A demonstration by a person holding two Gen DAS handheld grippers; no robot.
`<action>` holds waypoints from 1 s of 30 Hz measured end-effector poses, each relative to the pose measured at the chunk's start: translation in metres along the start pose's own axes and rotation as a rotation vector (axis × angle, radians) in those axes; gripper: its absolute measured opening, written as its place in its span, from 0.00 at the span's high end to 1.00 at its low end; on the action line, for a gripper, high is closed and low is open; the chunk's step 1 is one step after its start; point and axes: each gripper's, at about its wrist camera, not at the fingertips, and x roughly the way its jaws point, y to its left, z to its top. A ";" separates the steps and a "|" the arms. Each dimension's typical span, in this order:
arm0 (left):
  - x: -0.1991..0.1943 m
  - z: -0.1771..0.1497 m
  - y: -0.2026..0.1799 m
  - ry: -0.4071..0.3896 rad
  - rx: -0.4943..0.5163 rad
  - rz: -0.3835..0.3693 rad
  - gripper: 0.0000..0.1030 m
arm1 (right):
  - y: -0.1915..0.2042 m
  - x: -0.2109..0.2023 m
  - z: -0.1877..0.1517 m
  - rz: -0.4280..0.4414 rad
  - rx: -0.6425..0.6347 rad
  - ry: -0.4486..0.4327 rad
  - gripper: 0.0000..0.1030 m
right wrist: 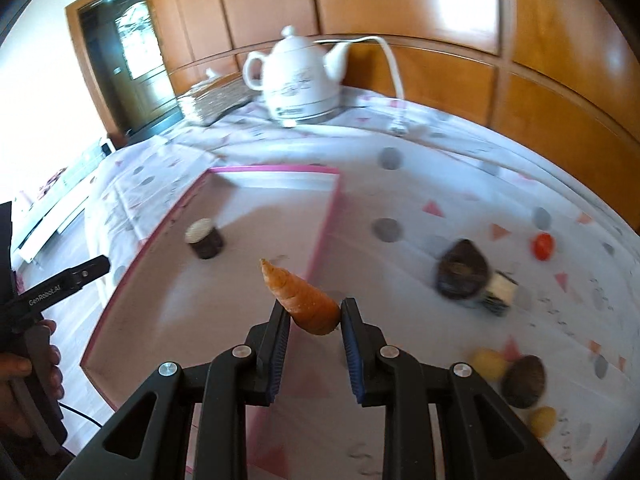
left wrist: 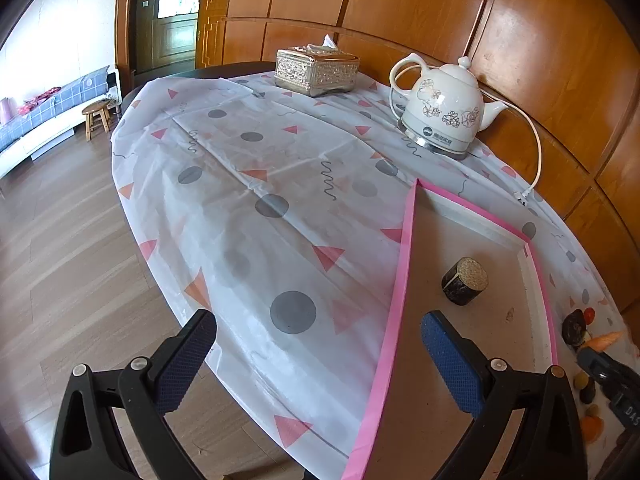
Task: Organize fruits
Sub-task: 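Place the carrot in the pink tray and open the right tool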
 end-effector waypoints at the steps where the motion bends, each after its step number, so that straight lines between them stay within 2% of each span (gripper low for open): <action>1: 0.001 0.000 0.001 0.002 -0.004 -0.001 0.00 | 0.005 0.003 0.001 0.006 -0.005 0.003 0.75; 16: 0.005 -0.003 -0.002 0.021 0.004 -0.022 0.00 | 0.040 0.039 0.017 0.034 -0.006 0.064 0.72; 18: 0.004 -0.003 -0.002 0.022 0.002 -0.025 0.00 | 0.040 0.038 0.015 0.030 -0.001 0.059 0.66; 25: 0.002 -0.002 -0.004 0.019 0.006 -0.048 0.00 | 0.029 0.014 0.006 0.007 0.048 0.013 0.66; 30: 0.002 -0.004 -0.006 0.030 0.010 -0.064 0.00 | 0.018 -0.015 -0.006 -0.066 0.055 -0.051 0.63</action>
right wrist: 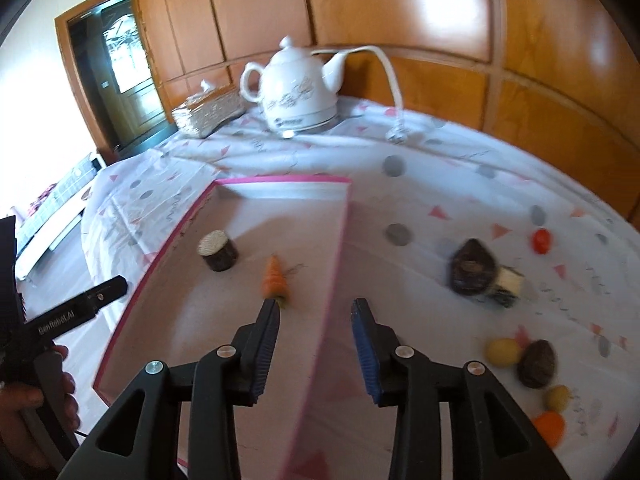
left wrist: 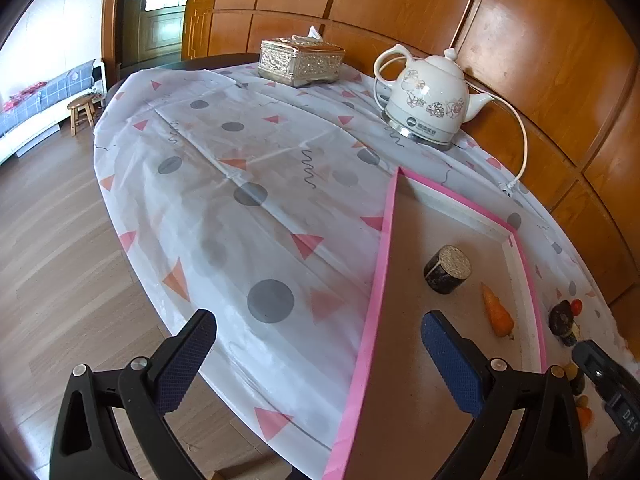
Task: Organize fruits
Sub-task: 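Place the carrot in the pink tray and open the right tool, then grasp the large orange with the left tool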
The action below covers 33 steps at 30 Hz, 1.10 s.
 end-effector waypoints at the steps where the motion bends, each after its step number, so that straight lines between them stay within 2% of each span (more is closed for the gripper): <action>1: 0.000 0.000 0.000 0.000 0.001 -0.003 0.00 | -0.004 -0.003 -0.002 -0.014 0.006 -0.004 0.63; 7: -0.002 0.000 -0.003 0.003 0.007 -0.019 0.00 | -0.043 -0.025 -0.022 -0.108 0.084 -0.025 0.63; 18: -0.005 -0.001 -0.010 0.004 0.031 -0.037 0.00 | -0.142 -0.068 -0.075 -0.381 0.291 -0.031 0.62; 21: -0.008 -0.002 -0.019 0.005 0.059 -0.053 0.00 | -0.173 -0.077 -0.093 -0.463 0.381 -0.020 0.55; 27: -0.021 -0.004 -0.042 -0.012 0.134 -0.103 0.00 | -0.228 -0.092 -0.126 -0.629 0.556 -0.007 0.54; 33: -0.035 -0.010 -0.075 -0.015 0.242 -0.180 0.00 | -0.262 -0.102 -0.154 -0.742 0.659 -0.009 0.54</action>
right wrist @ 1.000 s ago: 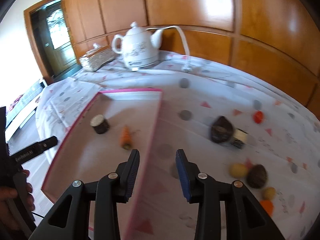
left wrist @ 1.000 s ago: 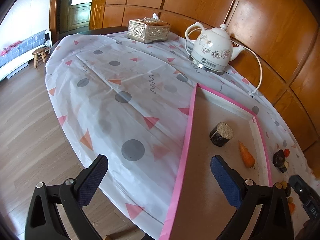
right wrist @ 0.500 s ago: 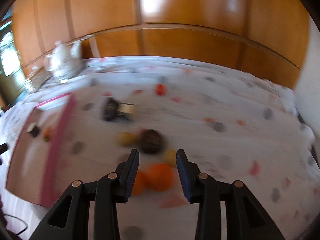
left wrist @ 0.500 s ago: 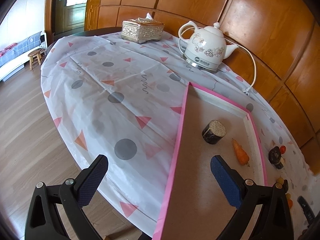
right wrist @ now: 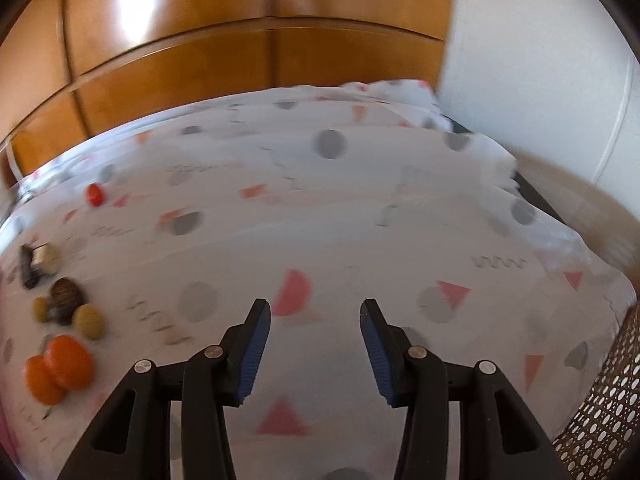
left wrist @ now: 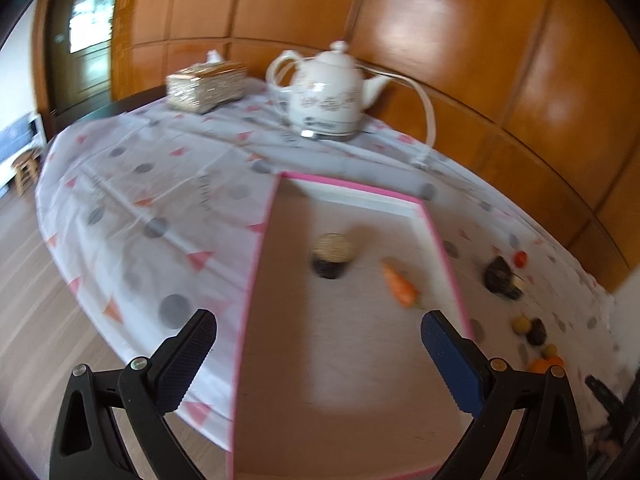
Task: Organize fruits
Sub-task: 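Grasp the large orange with the left tool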
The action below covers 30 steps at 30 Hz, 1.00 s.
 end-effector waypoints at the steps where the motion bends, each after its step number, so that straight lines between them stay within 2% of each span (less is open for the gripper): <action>1: -0.001 0.000 -0.007 0.003 0.021 -0.016 0.00 | -0.005 0.002 -0.001 -0.013 0.009 -0.002 0.54; 7: -0.007 -0.003 -0.066 0.009 0.235 -0.153 0.00 | -0.029 0.019 -0.004 -0.090 0.072 0.002 0.54; 11: -0.012 -0.016 -0.119 0.002 0.441 -0.290 0.00 | -0.038 0.024 -0.009 -0.095 0.107 -0.018 0.39; 16: -0.003 -0.033 -0.173 0.027 0.614 -0.376 0.00 | -0.040 0.025 -0.012 -0.078 0.122 -0.040 0.33; 21: 0.016 -0.043 -0.206 0.102 0.692 -0.409 0.00 | -0.041 0.028 -0.012 -0.063 0.123 -0.047 0.28; 26: 0.030 -0.051 -0.221 0.165 0.711 -0.429 0.01 | -0.040 0.027 -0.013 -0.053 0.121 -0.053 0.25; 30: 0.041 -0.057 -0.231 0.199 0.736 -0.422 0.12 | -0.039 0.028 -0.013 -0.046 0.120 -0.057 0.23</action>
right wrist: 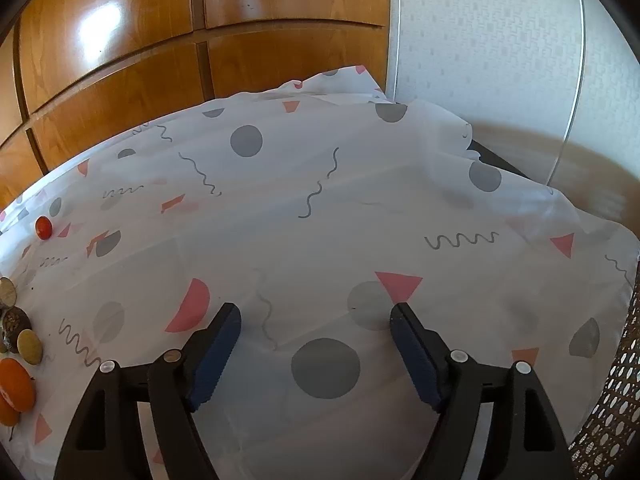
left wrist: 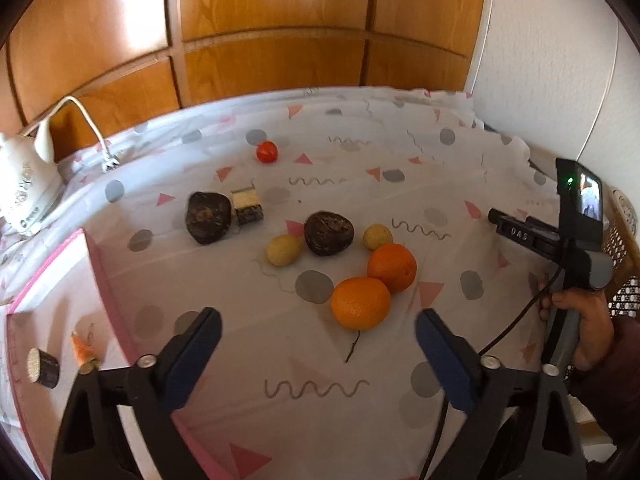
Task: Organize fruits
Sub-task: 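Grasp the large orange with the left tool, then place the orange in the pink tray and open the left tool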
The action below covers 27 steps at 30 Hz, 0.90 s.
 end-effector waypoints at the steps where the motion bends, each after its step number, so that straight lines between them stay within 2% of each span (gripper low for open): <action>1: 0.005 0.001 -0.002 0.015 0.004 -0.004 0.14 | 0.000 0.000 0.000 0.001 0.000 0.000 0.23; 9: 0.036 0.009 -0.022 0.060 0.089 -0.006 0.23 | 0.000 0.000 -0.001 0.003 -0.002 -0.003 0.21; 11: 0.049 0.009 -0.022 0.093 0.084 -0.015 0.41 | 0.001 0.000 -0.001 0.003 -0.002 -0.003 0.21; 12: 0.056 0.008 -0.020 0.117 0.065 -0.041 0.56 | 0.001 0.000 -0.001 0.003 -0.002 -0.003 0.21; 13: 0.058 0.007 -0.017 0.126 0.036 -0.065 0.60 | 0.001 0.000 -0.001 0.003 -0.001 -0.003 0.21; 17: 0.052 0.000 -0.015 0.102 -0.001 -0.097 0.60 | 0.001 0.000 -0.001 0.002 -0.002 -0.004 0.20; 27: 0.032 -0.017 -0.011 0.074 -0.058 -0.096 0.60 | 0.001 0.000 -0.001 -0.002 -0.006 -0.005 0.20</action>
